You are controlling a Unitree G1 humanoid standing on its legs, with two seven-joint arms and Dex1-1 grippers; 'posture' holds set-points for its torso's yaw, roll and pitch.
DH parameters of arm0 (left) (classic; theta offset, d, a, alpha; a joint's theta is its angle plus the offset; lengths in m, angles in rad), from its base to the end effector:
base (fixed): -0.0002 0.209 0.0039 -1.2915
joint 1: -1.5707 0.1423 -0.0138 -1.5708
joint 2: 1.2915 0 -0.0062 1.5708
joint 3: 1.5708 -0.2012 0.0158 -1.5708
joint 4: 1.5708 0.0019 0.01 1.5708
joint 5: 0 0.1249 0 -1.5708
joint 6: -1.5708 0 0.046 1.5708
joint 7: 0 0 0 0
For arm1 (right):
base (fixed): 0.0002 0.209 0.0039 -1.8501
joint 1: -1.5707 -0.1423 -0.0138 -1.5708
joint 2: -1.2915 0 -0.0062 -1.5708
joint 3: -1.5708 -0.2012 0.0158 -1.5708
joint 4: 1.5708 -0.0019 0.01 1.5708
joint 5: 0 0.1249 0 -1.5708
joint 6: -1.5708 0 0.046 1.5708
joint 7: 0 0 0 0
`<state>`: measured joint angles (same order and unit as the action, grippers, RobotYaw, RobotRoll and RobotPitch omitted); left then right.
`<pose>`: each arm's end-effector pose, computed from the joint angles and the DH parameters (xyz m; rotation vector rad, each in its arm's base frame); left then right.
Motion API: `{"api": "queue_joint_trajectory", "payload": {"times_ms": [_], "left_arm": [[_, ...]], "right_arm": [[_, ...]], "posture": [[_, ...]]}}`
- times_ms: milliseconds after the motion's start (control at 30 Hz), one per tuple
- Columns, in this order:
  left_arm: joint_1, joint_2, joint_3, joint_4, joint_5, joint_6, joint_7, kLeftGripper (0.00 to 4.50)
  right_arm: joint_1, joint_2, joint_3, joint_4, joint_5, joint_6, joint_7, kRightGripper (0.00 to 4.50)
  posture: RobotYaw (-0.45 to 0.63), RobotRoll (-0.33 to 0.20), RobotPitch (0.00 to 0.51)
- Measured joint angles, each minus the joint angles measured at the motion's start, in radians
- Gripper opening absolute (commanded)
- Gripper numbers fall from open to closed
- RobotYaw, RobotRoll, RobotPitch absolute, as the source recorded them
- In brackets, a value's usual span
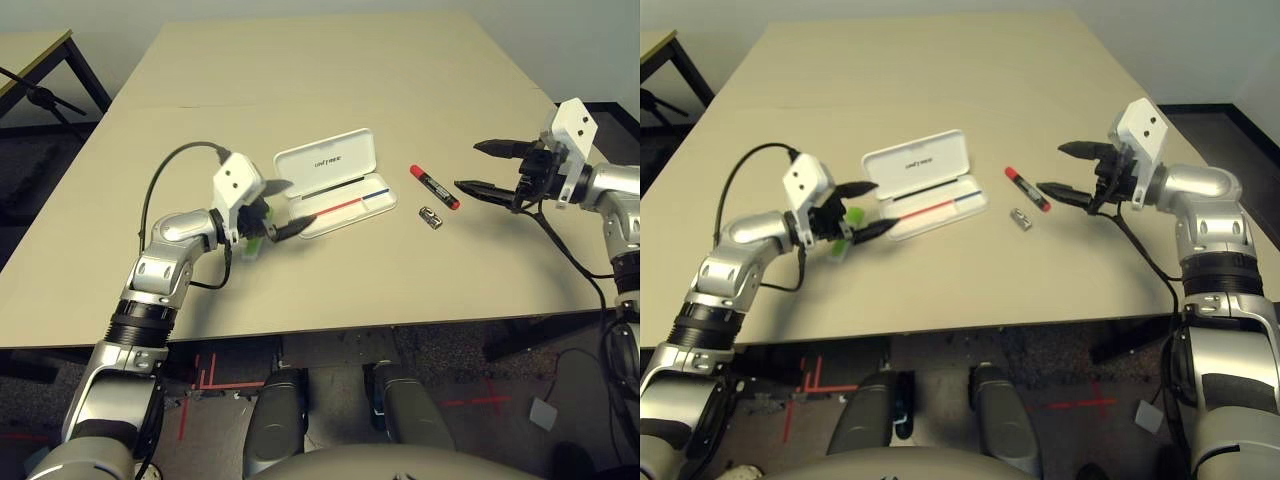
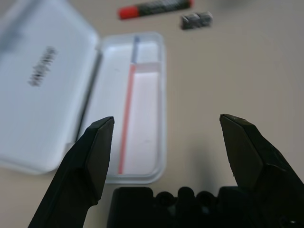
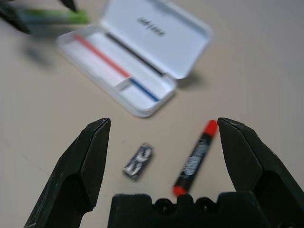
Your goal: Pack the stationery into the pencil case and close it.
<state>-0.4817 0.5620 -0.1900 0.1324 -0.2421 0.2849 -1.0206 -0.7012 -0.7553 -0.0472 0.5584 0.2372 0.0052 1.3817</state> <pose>0.2802 0.2163 0.1184 0.3549 0.1950 -1.1281 0.2991 -0.3123 0.1850 -0.4710 0.0864 1.0869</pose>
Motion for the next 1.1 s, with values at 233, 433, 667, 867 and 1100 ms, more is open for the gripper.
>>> {"api": "queue_joint_trajectory", "payload": {"times_ms": [233, 433, 667, 867, 1100], "left_arm": [[-0.113, 0.012, -0.104, 0.000, 0.085, 0.103, -0.052, 4.48], [-0.163, -0.005, -0.114, 0.001, 0.111, 0.195, -0.040, 4.48], [-0.163, -0.012, -0.146, 0.001, 0.123, 0.261, -0.041, 4.48], [-0.165, -0.048, -0.157, 0.036, 0.129, 0.271, -0.039, 4.48], [-0.174, -0.051, -0.173, 0.089, 0.165, 0.270, -0.028, 4.48]], "right_arm": [[-0.002, -0.024, 0.037, -0.032, 0.000, 0.013, 0.090, 4.50], [-0.003, -0.024, 0.037, -0.056, 0.000, 0.013, 0.088, 4.50], [-0.003, -0.024, 0.036, -0.093, 0.006, 0.034, 0.084, 4.50], [-0.007, -0.025, 0.036, -0.095, 0.006, 0.038, 0.073, 4.50], [-0.008, -0.026, 0.036, -0.107, 0.008, 0.040, 0.071, 4.50]], "posture": [[-0.06, 0.000, 0.120], [-0.06, 0.000, 0.123], [-0.07, 0.000, 0.127], [-0.08, 0.000, 0.129], [-0.09, 0.000, 0.125]]}}
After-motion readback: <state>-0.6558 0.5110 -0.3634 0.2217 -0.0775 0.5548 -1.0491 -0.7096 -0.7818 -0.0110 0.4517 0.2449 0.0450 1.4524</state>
